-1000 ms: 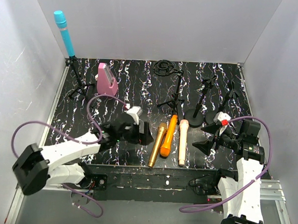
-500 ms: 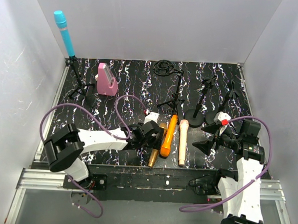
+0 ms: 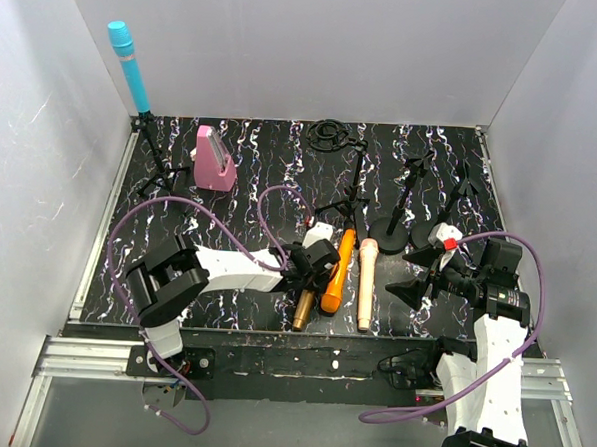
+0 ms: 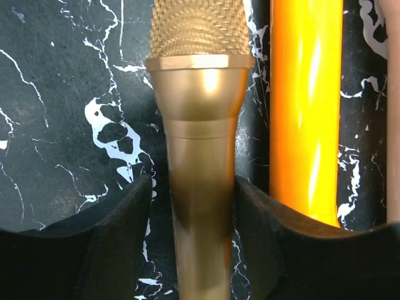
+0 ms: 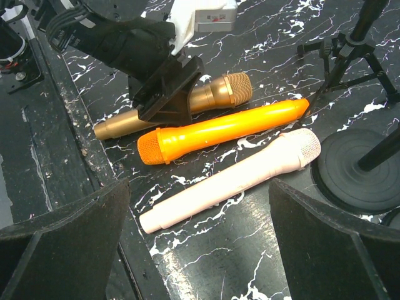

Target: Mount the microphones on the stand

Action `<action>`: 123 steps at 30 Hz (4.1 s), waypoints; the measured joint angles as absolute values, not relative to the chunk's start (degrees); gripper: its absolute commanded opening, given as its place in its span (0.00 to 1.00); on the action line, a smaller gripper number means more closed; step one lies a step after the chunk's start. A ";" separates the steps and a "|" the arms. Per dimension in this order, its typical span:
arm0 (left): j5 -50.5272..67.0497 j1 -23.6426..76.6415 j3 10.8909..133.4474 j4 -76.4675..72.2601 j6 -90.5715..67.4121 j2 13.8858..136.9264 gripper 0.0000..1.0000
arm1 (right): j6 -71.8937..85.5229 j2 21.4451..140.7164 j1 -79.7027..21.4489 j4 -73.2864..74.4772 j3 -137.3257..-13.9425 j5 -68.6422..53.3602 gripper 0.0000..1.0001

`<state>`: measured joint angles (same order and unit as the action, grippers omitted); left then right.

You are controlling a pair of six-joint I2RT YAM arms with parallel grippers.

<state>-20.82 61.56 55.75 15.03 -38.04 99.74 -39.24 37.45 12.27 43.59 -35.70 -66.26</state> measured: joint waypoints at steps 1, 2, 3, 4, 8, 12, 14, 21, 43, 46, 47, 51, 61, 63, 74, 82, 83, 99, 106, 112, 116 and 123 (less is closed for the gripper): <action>-21.23 61.65 56.29 15.40 -37.87 100.16 0.40 | -39.24 37.45 12.29 43.59 -35.70 -66.28 0.98; -21.56 61.69 56.55 15.59 -37.67 100.49 0.34 | -39.22 37.45 12.29 43.59 -35.70 -66.32 0.98; -22.02 61.73 56.82 15.94 -37.54 100.73 0.27 | -39.22 37.45 12.29 43.59 -35.70 -66.37 0.98; -22.37 61.73 56.86 16.10 -37.34 100.82 0.24 | -39.22 37.45 12.29 43.59 -35.70 -66.39 0.98; -22.72 61.73 56.71 16.14 -37.26 100.71 0.00 | -39.24 37.45 12.32 43.59 -35.70 -66.43 0.98; -23.09 61.73 54.17 15.97 -37.54 98.52 0.00 | -39.27 37.45 12.32 43.59 -35.70 -66.59 0.98; -23.20 61.73 51.72 16.84 -37.74 95.81 0.00 | -39.27 37.45 12.32 43.62 -35.70 -66.63 0.98; -23.31 61.73 40.51 15.86 -38.35 75.40 0.00 | -39.38 37.45 12.29 43.77 -35.70 -67.05 0.98; -18.68 61.71 26.09 -16.67 -38.13 47.51 0.00 | -50.92 40.25 8.86 59.13 -41.04 -72.05 0.98; -16.84 61.71 26.09 -21.06 -38.37 49.25 0.00 | -54.39 42.94 3.88 64.79 -46.59 -69.80 0.97; -16.19 61.71 26.09 -23.07 -38.52 49.69 0.00 | -54.92 43.68 2.00 65.95 -48.14 -69.19 0.96; -14.24 61.73 26.24 -29.74 -38.68 51.37 0.00 | -53.25 45.80 -7.38 67.33 -52.53 -66.24 0.95; -11.09 61.71 31.92 -36.16 -38.81 56.64 0.00 | -35.42 53.01 -19.03 61.28 -60.99 -62.06 0.93; -10.41 61.71 33.95 -37.76 -38.79 58.33 0.00 | -32.27 54.83 -20.25 59.90 -63.40 -62.87 0.93; -8.93 62.67 45.08 -43.62 -36.58 71.92 0.00 | -2.07 60.49 -21.61 40.69 -66.50 -71.29 0.85; -10.52 63.68 48.27 -47.44 -35.14 77.82 0.00 | 15.38 60.07 -21.41 23.55 -59.57 -69.95 0.80; -10.70 64.05 48.27 -47.68 -34.92 78.41 0.00 | 17.54 59.96 -21.41 21.32 -58.30 -69.87 0.80; -13.80 65.01 48.31 -49.39 -35.81 78.43 0.00 | 31.03 57.01 -20.12 0.62 -48.93 -70.94 0.01; -13.67 65.25 48.21 -45.34 -38.37 75.88 0.89 | 29.02 56.16 -19.59 3.05 -48.53 -72.55 0.01; -12.23 65.01 50.04 -33.67 -41.10 66.54 0.98 | 14.63 55.51 -18.61 16.36 -49.84 -72.34 0.01; -10.04 64.95 55.88 -24.40 -42.13 65.23 0.98 | 8.82 54.72 -18.61 21.21 -50.50 -72.79 0.01; -8.45 64.18 59.83 -11.09 -43.03 67.31 0.98 | 3.64 54.68 -18.61 26.04 -51.72 -73.58 0.01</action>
<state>-8.45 64.18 59.83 -11.09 -43.03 67.31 3.64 54.68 -18.61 26.04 -51.72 -73.58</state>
